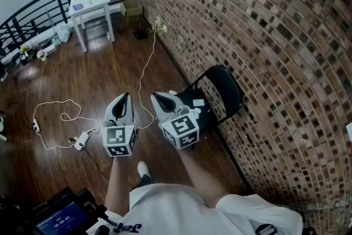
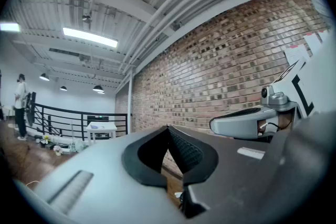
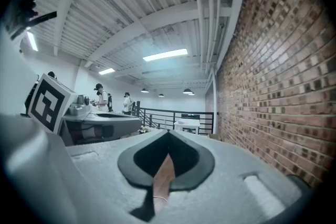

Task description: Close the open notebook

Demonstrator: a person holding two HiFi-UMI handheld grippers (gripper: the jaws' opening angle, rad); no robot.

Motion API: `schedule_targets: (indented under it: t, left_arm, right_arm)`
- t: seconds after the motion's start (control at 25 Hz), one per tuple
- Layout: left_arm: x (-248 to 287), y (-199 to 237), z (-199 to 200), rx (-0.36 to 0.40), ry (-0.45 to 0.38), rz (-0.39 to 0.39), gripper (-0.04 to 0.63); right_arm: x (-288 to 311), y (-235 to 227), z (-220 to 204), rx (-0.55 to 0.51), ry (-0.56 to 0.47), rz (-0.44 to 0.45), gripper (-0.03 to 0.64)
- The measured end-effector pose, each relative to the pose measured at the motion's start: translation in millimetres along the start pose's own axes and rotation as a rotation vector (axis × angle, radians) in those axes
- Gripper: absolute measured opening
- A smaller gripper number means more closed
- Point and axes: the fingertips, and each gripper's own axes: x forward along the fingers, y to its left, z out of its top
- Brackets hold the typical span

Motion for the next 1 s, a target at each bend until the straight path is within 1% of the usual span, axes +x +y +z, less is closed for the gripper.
schedule_targets:
  t: [0.16, 0.28, 0.36, 0.56, 0.76, 0.92, 1.0]
  left_arm:
    - [23.2, 89.6, 3.5, 0.012, -0.012, 0.044, 0.014]
    - [29.9, 146.9, 6.1, 0.003, -0.017, 0.097, 0.014]
    - [31.8, 175.1, 1.0, -0.007, -0.008, 0.127, 0.014]
    - [44.8, 218.6, -15.0, -0.039, 0.025, 0.15, 0.015]
    - [82.7, 248.9, -30.5, -0.063, 0.025, 0.195, 0.014]
    - [113.8, 296.3, -30.4, -0.085, 0.035, 0.244, 0.014]
    - [142.5, 310.0, -29.5, -0.066, 0.044, 0.258, 0.014]
  right_arm:
    - [87.4, 21.2, 16.4, -0.003, -0.026, 0.004, -0.015]
    - [142.1, 41.8, 25.6, -0.01, -0.044, 0.046, -0.014]
    - [168.9, 53.9, 26.2, -0.01, -0.039, 0.078, -0.015]
    - [222.9, 67.0, 17.9, -0.006, -0.007, 0.13, -0.014]
    - [278.3, 42.6, 0.7, 0.012, 0.006, 0.174, -0.015]
    - [332.5, 36.7, 5.3, 0.014, 0.003, 0.222, -0.014]
    - [359.9, 19.4, 8.1, 0.014, -0.003, 0.236, -0.014]
